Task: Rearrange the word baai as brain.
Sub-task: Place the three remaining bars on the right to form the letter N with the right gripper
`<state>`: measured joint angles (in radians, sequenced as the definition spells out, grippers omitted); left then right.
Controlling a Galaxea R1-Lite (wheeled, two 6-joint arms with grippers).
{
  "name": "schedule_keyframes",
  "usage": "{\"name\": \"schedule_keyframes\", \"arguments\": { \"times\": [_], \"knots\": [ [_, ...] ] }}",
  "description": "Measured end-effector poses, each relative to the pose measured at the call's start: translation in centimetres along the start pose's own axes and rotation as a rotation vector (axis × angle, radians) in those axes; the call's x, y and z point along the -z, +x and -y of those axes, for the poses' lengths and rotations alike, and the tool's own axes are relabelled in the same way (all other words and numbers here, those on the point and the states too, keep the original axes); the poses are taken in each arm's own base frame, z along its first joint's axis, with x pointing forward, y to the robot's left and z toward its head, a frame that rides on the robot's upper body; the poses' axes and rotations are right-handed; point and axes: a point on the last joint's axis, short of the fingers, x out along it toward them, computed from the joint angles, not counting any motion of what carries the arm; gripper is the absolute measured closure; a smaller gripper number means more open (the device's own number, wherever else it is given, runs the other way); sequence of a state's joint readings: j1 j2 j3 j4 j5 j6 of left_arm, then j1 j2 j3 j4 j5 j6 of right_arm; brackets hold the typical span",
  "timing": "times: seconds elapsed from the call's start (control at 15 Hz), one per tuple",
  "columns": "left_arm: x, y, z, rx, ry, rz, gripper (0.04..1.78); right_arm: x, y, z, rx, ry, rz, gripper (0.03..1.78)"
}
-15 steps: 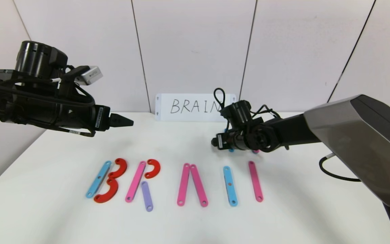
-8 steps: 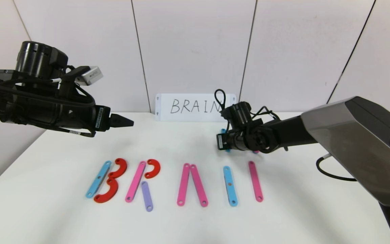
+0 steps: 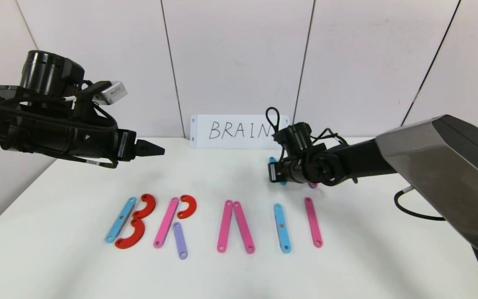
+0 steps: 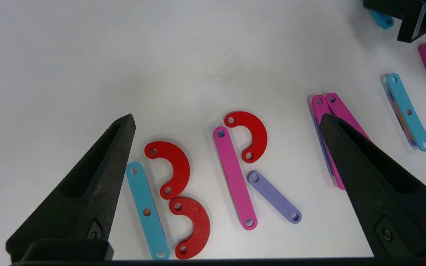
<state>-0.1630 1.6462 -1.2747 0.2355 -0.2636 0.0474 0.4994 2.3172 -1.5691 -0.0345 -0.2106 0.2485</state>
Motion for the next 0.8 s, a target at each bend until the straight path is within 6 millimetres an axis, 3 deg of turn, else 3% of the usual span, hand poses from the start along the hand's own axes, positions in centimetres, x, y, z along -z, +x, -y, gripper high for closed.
{"name": "schedule_keyframes", "arguments": {
  "times": [0.2,0.4,0.6,0.8],
  "knots": [
    [0.0,0.0,0.0,0.000,0.000,0.000,0.08,-0.1,-2.4,0.6,0.000,-0.007,0.004,1.54],
    [0.0,0.0,0.0,0.000,0.000,0.000,0.08,0.3,-6.5,1.9,-0.009,-0.032,-0.005,1.54],
    [0.0,0.0,0.0,0.000,0.000,0.000,0.08,2.3,-10.4,4.3,-0.047,-0.064,-0.053,1.54],
    [0.0,-0.1,0.1,0.001,0.001,0.001,0.08,5.4,-12.5,6.6,-0.068,-0.082,-0.083,1.54]
  ]
}}
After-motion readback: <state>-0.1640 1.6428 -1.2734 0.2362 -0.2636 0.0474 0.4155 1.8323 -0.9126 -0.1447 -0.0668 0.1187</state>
